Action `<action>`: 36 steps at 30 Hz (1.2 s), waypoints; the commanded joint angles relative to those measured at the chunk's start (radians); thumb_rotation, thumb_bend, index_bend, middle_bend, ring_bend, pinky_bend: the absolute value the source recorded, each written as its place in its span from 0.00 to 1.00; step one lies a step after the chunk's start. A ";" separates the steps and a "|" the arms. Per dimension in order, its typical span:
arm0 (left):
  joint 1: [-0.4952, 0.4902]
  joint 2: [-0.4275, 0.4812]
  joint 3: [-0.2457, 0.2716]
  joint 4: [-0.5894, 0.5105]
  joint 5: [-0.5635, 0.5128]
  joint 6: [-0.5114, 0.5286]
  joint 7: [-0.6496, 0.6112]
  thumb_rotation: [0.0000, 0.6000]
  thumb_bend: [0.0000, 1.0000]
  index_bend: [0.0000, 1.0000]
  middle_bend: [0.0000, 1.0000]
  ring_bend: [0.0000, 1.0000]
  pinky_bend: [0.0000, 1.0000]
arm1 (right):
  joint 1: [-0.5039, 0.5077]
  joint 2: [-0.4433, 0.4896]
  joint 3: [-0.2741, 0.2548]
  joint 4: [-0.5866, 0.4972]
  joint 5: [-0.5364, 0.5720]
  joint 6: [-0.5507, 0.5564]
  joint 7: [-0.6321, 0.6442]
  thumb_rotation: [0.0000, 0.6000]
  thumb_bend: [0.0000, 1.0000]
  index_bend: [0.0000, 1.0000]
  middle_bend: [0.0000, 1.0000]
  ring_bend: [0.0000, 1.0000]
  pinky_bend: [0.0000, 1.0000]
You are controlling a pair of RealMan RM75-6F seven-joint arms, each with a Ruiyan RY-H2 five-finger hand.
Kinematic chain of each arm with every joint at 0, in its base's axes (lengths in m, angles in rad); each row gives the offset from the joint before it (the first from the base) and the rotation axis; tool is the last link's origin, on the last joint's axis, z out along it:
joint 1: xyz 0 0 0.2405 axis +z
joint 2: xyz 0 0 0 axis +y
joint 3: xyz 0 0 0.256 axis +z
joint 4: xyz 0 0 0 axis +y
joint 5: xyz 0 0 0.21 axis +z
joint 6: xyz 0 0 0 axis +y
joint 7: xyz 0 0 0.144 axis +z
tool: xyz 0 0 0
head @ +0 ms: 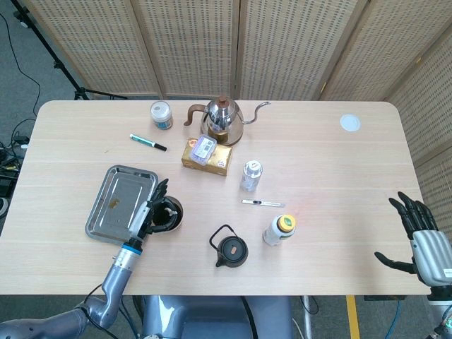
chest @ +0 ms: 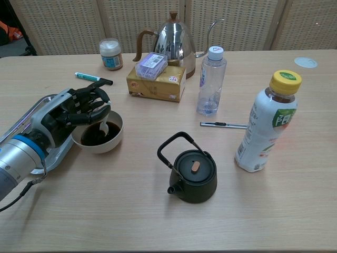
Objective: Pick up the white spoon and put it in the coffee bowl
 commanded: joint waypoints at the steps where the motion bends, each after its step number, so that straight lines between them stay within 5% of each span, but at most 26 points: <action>1: -0.013 -0.011 -0.008 0.007 -0.005 -0.014 0.013 1.00 0.48 0.73 0.00 0.00 0.00 | 0.000 0.000 0.001 0.002 -0.001 0.003 0.001 1.00 0.00 0.04 0.00 0.00 0.00; 20: 0.001 0.006 0.030 -0.040 0.034 0.028 0.052 1.00 0.48 0.72 0.00 0.00 0.00 | -0.001 0.003 0.001 0.004 -0.002 0.005 0.009 1.00 0.00 0.04 0.00 0.00 0.00; 28: -0.015 0.044 0.040 -0.067 0.048 0.012 0.124 1.00 0.29 0.10 0.00 0.00 0.00 | -0.001 0.002 0.000 0.002 -0.002 0.005 0.004 1.00 0.00 0.04 0.00 0.00 0.00; 31: -0.011 0.063 0.043 -0.093 0.060 0.035 0.135 1.00 0.27 0.01 0.00 0.00 0.00 | -0.001 0.002 0.000 0.003 -0.001 0.004 0.005 1.00 0.00 0.04 0.00 0.00 0.00; 36: -0.003 0.119 0.046 -0.166 0.087 0.084 0.176 1.00 0.27 0.00 0.00 0.00 0.00 | -0.002 0.003 0.000 0.002 -0.004 0.008 0.006 1.00 0.00 0.04 0.00 0.00 0.00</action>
